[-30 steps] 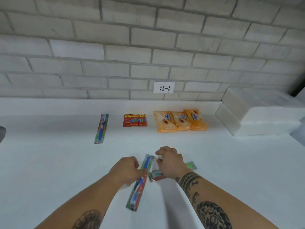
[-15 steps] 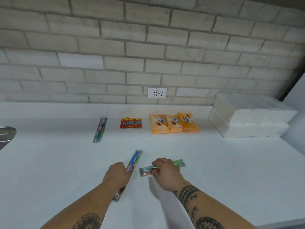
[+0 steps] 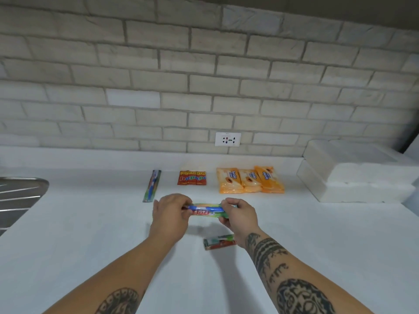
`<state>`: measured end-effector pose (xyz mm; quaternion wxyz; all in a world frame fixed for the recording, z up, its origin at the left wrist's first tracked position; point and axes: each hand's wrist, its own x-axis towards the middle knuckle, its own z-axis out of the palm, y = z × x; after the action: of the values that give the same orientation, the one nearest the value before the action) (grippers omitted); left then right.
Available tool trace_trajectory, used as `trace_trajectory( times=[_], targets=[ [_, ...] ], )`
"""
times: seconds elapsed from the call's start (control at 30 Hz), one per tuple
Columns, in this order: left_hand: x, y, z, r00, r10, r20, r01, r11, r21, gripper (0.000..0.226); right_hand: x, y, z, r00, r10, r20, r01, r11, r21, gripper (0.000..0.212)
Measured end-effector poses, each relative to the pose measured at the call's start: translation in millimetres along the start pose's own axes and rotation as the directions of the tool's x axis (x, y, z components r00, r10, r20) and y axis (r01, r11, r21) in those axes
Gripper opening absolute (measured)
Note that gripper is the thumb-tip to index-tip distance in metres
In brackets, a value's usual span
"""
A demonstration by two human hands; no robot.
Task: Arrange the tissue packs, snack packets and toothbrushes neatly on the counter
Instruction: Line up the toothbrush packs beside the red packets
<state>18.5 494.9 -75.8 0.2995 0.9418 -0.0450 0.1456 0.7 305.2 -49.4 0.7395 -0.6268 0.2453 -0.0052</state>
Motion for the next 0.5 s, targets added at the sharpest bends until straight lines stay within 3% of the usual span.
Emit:
trace_trajectory(
  times=[0.07, 0.1, 0.2, 0.3, 0.43, 0.5],
  targets=[
    [1.1, -0.1, -0.2, 0.973, -0.164, -0.161, 0.148, 0.983, -0.108, 0.036, -0.1, 0.4, 2.5, 0.999, 0.025, -0.047, -0.019, 0.992, 0.126, 0.015],
    [2.2, 1.6, -1.0, 0.943, -0.289, -0.164, 0.248, 0.941, -0.231, 0.047, 0.1, 1.7, 4.1, 0.997, 0.030, -0.064, -0.019, 0.985, 0.171, 0.016],
    [6.9, 8.6, -5.6, 0.816, -0.564, 0.125, 0.520, 0.622, -0.585, 0.058, 0.1, 6.1, 11.7, 0.995, 0.037, -0.090, -0.014, 0.970, 0.242, 0.021],
    [10.2, 14.0, -6.8, 0.745, -0.521, 0.417, 0.635, 0.362, -0.682, 0.034, 0.6, 12.7, 23.7, 0.996, 0.049, -0.069, -0.030, 0.966, 0.255, 0.023],
    [19.6, 6.8, 2.5, 0.719, -0.503, 0.480, 0.638, 0.204, -0.742, 0.028, 4.4, 26.1, 41.3, 0.997, 0.055, 0.053, -0.063, 0.986, 0.155, 0.022],
    [25.6, -3.1, 4.2, 0.708, -0.535, 0.461, 0.635, 0.199, -0.746, 0.028, 4.3, 32.5, 50.9, 0.983, 0.061, 0.172, -0.069, 0.997, 0.043, 0.021]
  ],
)
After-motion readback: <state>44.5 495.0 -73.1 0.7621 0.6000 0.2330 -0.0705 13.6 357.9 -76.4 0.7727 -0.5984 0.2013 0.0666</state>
